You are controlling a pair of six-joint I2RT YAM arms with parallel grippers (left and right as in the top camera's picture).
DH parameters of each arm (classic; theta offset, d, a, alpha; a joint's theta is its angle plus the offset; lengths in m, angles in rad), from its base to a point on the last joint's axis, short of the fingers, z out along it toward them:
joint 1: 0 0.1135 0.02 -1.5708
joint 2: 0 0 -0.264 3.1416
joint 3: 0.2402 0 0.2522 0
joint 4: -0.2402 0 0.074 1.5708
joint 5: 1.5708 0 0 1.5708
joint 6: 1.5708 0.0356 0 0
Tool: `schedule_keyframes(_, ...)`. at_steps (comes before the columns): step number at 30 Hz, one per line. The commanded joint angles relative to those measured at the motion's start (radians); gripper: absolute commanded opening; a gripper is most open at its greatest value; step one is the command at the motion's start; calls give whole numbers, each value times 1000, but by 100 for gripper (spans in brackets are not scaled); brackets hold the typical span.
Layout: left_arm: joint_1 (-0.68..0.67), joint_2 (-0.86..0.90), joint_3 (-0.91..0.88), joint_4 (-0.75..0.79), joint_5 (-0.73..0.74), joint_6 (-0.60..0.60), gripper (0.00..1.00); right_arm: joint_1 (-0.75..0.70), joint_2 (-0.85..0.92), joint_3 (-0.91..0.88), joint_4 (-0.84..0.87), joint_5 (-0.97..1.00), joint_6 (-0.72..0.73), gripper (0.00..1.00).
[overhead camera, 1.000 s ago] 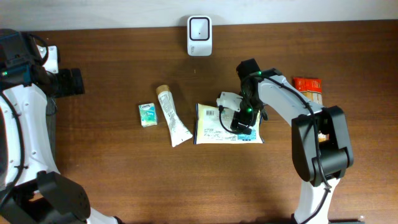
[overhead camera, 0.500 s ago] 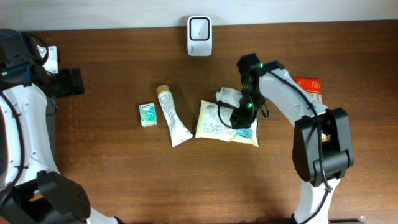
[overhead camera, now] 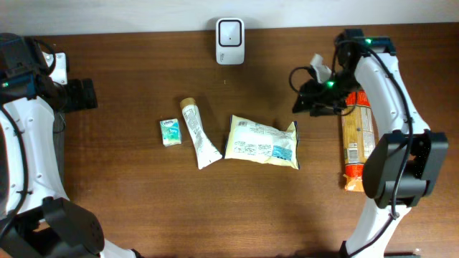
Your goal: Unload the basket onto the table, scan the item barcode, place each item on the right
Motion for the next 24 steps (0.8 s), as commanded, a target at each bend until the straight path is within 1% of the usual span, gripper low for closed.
schedule_keyframes(1, 6, -2, 4, 0, 8, 9, 99, 27, 0, -174, 132, 29, 61, 65)
schedule_keyframes(2, 6, -2, 5, 0, 8, 9, 99, 41, 0, -232, 195, -6, 76, 74)
schedule_keyframes(4, 6, -3, 4, 0, 8, 9, 99, 74, 0, -307, 293, -142, 75, 86)
schedule_keyframes(5, 6, -2, 4, 0, 8, 9, 99, 94, 1, -330, 333, -175, 76, 87)
schedule_keyframes(8, 6, -3, 5, 0, 8, 9, 99, 159, 4, -358, 374, -180, 89, 92)
schedule_keyframes(10, 6, -2, 5, 0, 8, 9, 99, 203, 24, -377, 427, -166, 153, 92)
schedule_keyframes(11, 6, -2, 5, 0, 8, 9, 99, 219, 45, -387, 460, -166, 196, 90)
schedule_keyframes(12, 6, -3, 4, 0, 8, 9, 99, 225, 61, -389, 474, -167, 218, 85)
schedule_keyframes(13, 6, -2, 4, 0, 8, 9, 99, 228, 81, -389, 483, -159, 253, 70)
schedule_keyframes(15, 6, -3, 4, 0, 8, 9, 99, 223, 95, -389, 487, -155, 278, 33)
schedule_keyframes(16, 6, -3, 5, 0, 8, 9, 99, 221, 95, -389, 488, -156, 278, 21)
schedule_keyframes(18, 6, -3, 5, 0, 8, 9, 99, 220, 95, -389, 491, -156, 278, 4)
schedule_keyframes(22, 6, -3, 5, 0, 8, 9, 99, 216, 93, -370, 496, -162, 272, 4)
schedule_keyframes(24, 6, -2, 5, 0, 8, 9, 99, 216, 78, -324, 457, -216, 99, 4)
